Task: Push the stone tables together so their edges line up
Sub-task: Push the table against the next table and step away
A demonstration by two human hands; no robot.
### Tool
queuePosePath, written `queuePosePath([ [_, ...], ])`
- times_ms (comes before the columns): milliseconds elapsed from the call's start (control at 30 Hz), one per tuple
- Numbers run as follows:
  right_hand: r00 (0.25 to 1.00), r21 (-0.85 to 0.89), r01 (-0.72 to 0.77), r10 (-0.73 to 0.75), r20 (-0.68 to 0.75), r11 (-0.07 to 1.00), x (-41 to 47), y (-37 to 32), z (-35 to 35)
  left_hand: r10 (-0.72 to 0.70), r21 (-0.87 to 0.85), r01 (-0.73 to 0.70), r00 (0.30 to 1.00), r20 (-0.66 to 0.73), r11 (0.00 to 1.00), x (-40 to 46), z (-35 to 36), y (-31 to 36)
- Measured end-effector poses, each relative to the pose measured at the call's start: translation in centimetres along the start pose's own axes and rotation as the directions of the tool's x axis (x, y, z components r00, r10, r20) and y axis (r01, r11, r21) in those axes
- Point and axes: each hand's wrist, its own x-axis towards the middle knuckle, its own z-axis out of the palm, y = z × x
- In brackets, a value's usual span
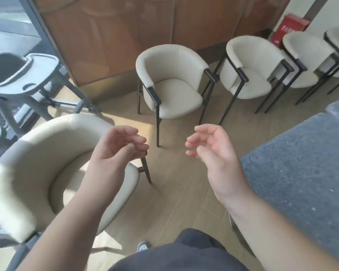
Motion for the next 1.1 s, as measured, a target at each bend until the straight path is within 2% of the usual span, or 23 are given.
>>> queuePosePath([
  [167, 0.986, 0.008, 0.024, -0.022, -0.164, 1.000, 4.8, -0.3, -3.6, -0.005, 0.018, 0.002, 0.985, 0.173, 1.000, 7.2, 4.1, -0.8],
  [367, 0.942, 0.008, 0.071, -0.065, -0.329, 0.997, 12.0, 0.6, -11.0, -0.005, 0.038, -0.007, 0.954, 0.300, 0.999, 17.7, 12.0, -2.0],
  [633, 0.893, 0.000, 0.121, -0.109, -0.436, 0.993, 24.2, -1.1, -20.5, 0.037, 0.090, -0.089, 0.883, 0.468, 0.992, 30.9, 23.9, -1.4],
  [800, 0.847, -0.008, 0.153, -0.135, -0.514, 0.988, 28.8, -1.7, -24.2, 0.008, 0.075, -0.054, 0.856, 0.516, 0.996, 36.7, 29.8, -2.5],
  [1100, 0.723, -0.057, 0.061, -0.084, -0.686, 0.997, 37.2, -0.3, -28.1, -0.008, 0.015, -0.002, 0.749, 0.662, 1.000, 47.9, 37.2, -4.7],
])
